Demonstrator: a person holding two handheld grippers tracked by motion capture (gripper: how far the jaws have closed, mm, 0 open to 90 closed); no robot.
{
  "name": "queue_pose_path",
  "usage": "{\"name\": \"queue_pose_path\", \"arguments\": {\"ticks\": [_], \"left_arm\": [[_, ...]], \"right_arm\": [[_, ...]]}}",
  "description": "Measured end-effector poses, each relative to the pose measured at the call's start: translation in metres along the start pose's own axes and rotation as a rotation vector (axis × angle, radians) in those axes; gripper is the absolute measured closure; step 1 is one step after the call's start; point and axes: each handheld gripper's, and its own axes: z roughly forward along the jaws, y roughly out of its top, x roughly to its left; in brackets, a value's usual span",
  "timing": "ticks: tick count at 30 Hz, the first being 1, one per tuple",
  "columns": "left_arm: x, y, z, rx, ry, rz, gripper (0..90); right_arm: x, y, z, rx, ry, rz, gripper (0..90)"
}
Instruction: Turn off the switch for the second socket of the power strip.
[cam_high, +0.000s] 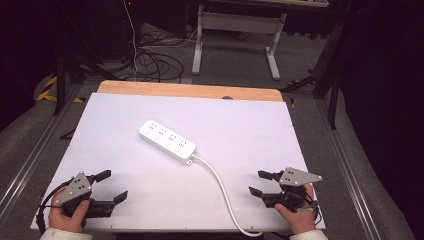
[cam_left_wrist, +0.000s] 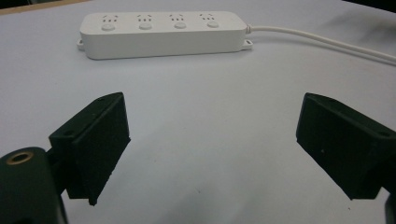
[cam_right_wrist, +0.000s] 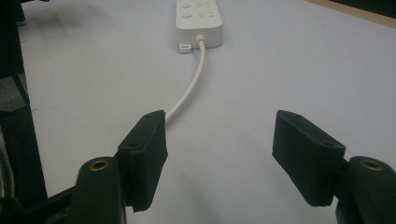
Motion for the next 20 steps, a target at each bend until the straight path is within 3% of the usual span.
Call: {"name": "queue_pose_path", "arguments": {"ticks": [5, 9, 13, 20], "left_arm": [[-0.0009, 0.0021, -0.0001, 0.004, 0.0, 0.031, 7.7], [-0.0033, 0.0022, 0.0042, -0.004, -0.002, -0.014, 5.8], [-0.0032, 0.0021, 0.0053, -0.007, 0.032, -0.033, 5.8], [-0.0031, 0.0021, 0.0056, 0.013, 0.036, 0.015, 5.8]], "right_arm": [[-0.0001, -0.0001, 0.0011, 0.005, 0.0, 0.0, 35.8], [0.0, -0.0001, 0.001, 0.005, 0.001, -0.001, 35.8], [0.0, -0.0002, 0.0012, 0.005, 0.002, -0.002, 35.8], [-0.0003, -0.0004, 0.0014, 0.007, -0.001, 0.001, 35.7]]}}
